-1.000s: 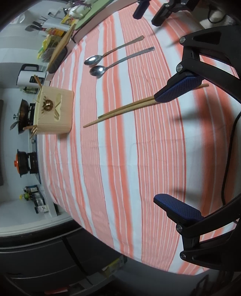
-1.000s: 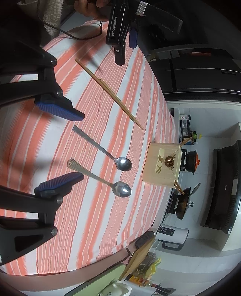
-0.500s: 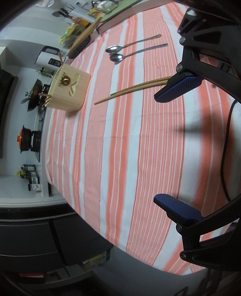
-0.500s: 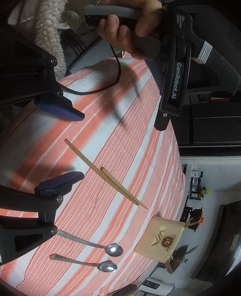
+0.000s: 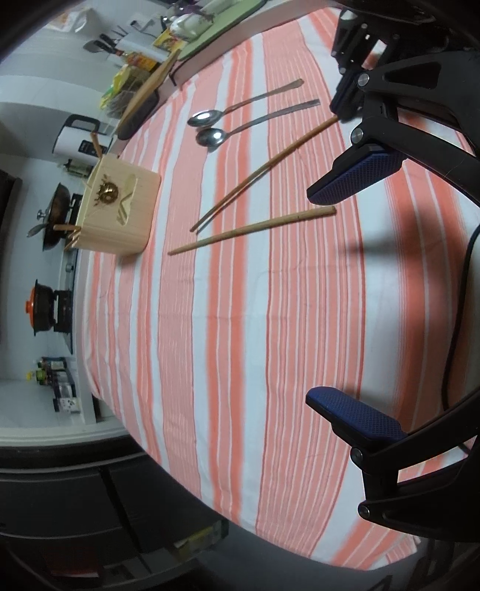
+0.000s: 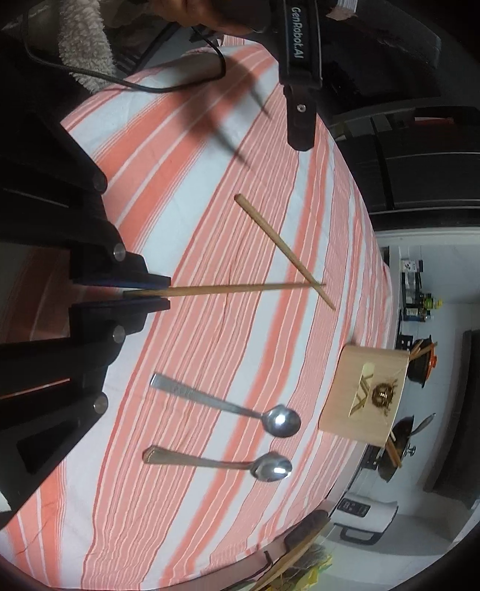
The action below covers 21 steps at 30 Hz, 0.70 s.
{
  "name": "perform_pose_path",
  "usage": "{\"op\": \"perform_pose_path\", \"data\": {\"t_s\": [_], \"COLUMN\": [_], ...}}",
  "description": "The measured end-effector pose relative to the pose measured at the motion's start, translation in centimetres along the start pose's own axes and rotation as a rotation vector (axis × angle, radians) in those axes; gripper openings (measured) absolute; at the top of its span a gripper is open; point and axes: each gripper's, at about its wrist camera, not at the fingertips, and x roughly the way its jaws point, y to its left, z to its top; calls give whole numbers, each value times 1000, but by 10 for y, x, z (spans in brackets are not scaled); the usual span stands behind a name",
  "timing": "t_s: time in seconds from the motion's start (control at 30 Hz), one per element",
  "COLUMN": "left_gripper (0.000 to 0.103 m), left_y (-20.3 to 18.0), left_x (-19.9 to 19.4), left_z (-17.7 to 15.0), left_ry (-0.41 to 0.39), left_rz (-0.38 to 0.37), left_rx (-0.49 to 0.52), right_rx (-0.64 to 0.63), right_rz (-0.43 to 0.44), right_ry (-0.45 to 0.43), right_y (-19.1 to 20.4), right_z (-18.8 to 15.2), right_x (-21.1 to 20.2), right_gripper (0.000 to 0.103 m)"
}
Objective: Organize utensils
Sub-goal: 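Close the left tool on a wooden chopstick while the right tool grasps the other chopstick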
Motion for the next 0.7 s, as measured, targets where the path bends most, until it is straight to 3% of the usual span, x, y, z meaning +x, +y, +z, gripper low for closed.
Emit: {"op": "perform_pose_path", "data": {"t_s": [0.27,0.4,0.53,0.6,0.67,0.7], "left_gripper": [98,91,73,58,20,13], "left_y": [-31,-52,-56,-56,-55,-55], "left_x": [20,36,48,46,45,46], "left_z": [1,-5,-12,-12,-11,-10], "left_ry": [29,53,81,63,50,47], "left_rz": [-51,-8,21,18,10,2], "left_rx": [36,106,115,99,96,92], "right_rx": [66,66,78,94,101,104], "right_rz": [-124,-157,-192,-206,-209,-196], "right_ry": [-16,-20,-21,-22,-24,-33], "right_y": [-25,-33,-43,-50,-55,-56], "right_z": [-17,-22,-27,-30,-31,-31], "right_x": [-14,-17,-21,-24,-25,-25], "right_gripper": [5,5,5,5,5,5]}}
